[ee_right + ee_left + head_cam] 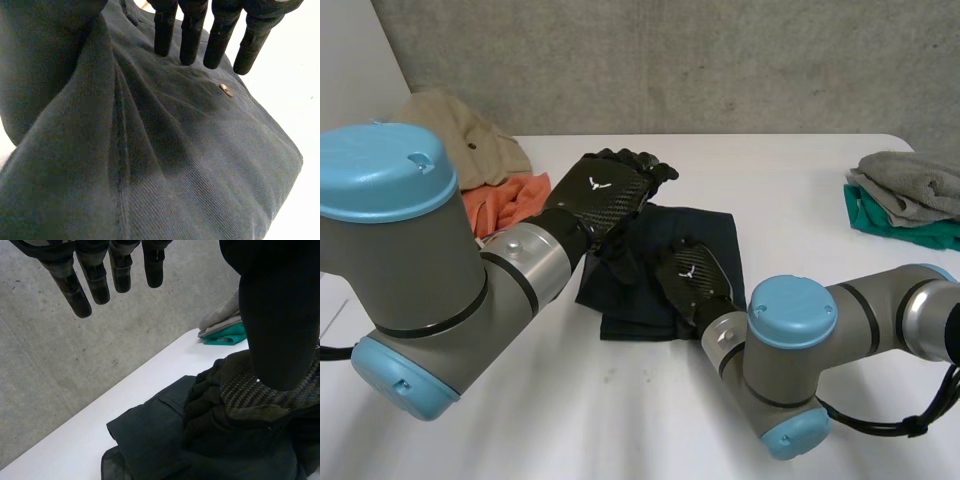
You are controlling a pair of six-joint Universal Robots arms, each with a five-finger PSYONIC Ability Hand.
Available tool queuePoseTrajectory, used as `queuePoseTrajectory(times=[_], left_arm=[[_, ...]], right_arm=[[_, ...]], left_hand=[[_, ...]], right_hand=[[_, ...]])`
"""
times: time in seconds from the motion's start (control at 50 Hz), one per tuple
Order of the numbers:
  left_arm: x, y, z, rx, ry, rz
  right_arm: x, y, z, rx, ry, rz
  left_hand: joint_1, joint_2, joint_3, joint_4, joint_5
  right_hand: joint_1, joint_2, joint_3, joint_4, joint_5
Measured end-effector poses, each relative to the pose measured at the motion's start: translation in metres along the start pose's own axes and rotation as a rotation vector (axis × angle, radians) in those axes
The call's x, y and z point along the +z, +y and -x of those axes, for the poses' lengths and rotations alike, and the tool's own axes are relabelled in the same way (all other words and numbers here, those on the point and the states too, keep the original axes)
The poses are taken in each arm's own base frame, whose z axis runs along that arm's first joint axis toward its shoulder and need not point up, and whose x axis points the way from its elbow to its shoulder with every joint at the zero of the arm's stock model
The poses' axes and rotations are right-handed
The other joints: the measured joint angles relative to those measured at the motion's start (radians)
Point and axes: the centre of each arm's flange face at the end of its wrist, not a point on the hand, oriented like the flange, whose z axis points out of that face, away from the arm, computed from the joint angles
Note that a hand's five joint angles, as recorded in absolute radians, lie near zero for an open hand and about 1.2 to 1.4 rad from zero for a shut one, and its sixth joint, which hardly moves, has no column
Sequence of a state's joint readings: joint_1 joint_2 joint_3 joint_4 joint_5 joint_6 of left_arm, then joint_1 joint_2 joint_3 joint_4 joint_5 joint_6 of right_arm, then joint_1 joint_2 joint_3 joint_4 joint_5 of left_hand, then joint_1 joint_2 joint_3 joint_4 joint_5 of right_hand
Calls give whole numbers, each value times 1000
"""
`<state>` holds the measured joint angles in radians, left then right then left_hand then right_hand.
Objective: Fold the laundry.
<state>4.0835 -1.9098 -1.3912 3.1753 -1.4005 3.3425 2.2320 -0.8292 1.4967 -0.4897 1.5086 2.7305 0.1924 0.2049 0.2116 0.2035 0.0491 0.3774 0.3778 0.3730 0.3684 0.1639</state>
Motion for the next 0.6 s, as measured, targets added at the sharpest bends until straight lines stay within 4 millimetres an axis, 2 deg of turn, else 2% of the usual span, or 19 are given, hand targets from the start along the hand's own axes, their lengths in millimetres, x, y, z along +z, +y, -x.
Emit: queuePoseTrajectory(times=[0.04, 0.08, 0.12, 0.18, 0.26, 0.34, 0.46, 0.48, 0.56, 0.6], left_arm=[[0, 0, 0, 0, 0, 0], [0, 0, 0, 0, 0, 0], [0, 0, 0, 0, 0, 0], [0, 0, 0, 0, 0, 0], [0, 0, 0, 0, 1, 0], [0, 0, -1, 0, 1, -1], [-1, -4, -1, 2, 2, -15], [-1, -6, -1, 3, 3, -21], [-1, -10, -2, 8, 3, -43], [-1, -13, -3, 10, 3, -55]], right_arm=[[3, 1, 0, 0, 4, -2], [6, 1, 0, -1, 8, -3], [9, 1, -1, -1, 16, -6], [12, -2, -4, -2, 27, -17], [16, -8, -10, -3, 45, -38], [23, -19, -28, -10, 83, -74], [38, -39, -80, -74, 171, -157], [41, -44, -97, -102, 193, -187], [45, -60, -139, -169, 240, -272], [45, -73, -176, -220, 282, -341]], left_hand=[[0, 0, 0, 0, 0], [0, 0, 0, 0, 0], [0, 0, 0, 0, 0], [0, 0, 0, 0, 0], [0, 0, 0, 0, 0], [0, 0, 0, 0, 0], [0, 0, 0, 0, 0], [0, 0, 0, 0, 0], [0, 0, 0, 0, 0], [0, 0, 0, 0, 0]], right_hand=[[15, 2, 25, 27, 25], [147, 139, 144, 148, 116], [358, 405, 409, 412, 313], [560, 617, 638, 648, 601], [675, 756, 782, 792, 731], [689, 777, 808, 818, 759], [698, 798, 808, 818, 768], [700, 798, 808, 818, 768], [708, 798, 809, 818, 773], [708, 798, 812, 822, 778]])
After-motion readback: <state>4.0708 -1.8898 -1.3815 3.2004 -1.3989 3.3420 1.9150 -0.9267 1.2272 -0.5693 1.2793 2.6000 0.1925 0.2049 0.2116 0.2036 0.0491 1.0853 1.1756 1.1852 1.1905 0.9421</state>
